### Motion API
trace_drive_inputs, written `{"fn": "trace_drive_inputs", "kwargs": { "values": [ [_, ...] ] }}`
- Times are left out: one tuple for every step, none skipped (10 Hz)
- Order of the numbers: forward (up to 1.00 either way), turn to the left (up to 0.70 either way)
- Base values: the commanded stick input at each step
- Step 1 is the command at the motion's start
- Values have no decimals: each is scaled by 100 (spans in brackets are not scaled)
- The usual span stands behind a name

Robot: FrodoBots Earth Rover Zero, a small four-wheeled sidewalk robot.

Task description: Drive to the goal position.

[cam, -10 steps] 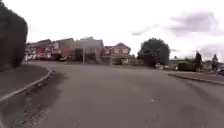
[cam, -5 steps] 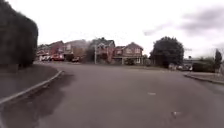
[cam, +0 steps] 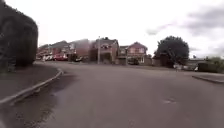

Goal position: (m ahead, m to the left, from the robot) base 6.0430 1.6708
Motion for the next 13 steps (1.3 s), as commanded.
{"fn": "trace_drive_inputs", "kwargs": {
  "values": [
    [99, 40],
    [99, 40],
    [99, 40],
    [99, 0],
    [99, 0],
    [98, 0],
    [99, 0],
    [99, 0],
    [99, 0],
    [99, 0],
    [99, 0],
    [99, 0],
    [99, 0]
  ]
}}
